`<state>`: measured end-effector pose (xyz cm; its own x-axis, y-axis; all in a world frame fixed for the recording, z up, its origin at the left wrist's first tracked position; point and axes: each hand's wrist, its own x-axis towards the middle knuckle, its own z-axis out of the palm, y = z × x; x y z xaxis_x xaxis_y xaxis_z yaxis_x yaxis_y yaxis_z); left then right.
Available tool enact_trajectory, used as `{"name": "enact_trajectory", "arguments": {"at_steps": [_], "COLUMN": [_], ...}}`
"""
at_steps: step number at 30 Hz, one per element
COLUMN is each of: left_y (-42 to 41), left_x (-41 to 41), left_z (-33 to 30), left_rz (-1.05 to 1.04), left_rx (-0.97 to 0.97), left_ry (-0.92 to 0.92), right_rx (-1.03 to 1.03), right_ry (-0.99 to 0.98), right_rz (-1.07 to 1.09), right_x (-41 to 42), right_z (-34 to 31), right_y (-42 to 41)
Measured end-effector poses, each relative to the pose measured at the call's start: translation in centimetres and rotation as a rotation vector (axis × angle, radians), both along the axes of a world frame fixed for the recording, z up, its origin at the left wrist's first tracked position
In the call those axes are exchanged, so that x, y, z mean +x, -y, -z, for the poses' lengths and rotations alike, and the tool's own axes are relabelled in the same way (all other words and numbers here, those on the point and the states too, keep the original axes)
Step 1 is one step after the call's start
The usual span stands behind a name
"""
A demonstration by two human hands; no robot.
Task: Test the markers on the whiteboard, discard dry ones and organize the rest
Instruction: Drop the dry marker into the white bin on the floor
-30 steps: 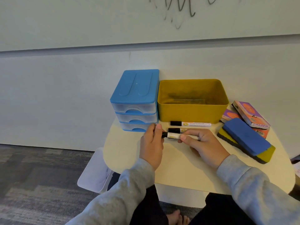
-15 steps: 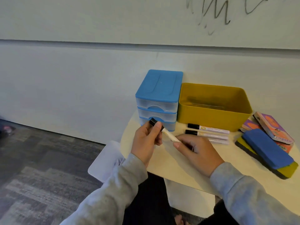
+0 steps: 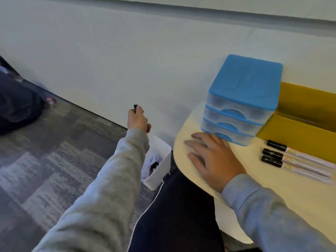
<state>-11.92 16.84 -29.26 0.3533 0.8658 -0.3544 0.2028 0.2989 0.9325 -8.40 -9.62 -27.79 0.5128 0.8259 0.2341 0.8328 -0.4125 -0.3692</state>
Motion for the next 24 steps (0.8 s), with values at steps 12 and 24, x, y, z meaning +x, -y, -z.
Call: {"name": "enact_trajectory", "arguments": {"at_steps": [12, 24], "left_y": [0.2, -2.9], "left_x": [-6.3, -3.9], "left_z": [17.3, 19.6], "left_rz": [0.657, 0.740], "left_rx": [-0.222, 0.047], "left_ry": [-0.798, -0.911], "right_rx": [-0.012, -0.008], "right_ry": [0.019, 0.022], "right_rz": [0.050, 0.051], "right_x": [0.2, 0.4], "right_z": [-0.8, -0.5], "right_y": [-0.1, -0.4]}}
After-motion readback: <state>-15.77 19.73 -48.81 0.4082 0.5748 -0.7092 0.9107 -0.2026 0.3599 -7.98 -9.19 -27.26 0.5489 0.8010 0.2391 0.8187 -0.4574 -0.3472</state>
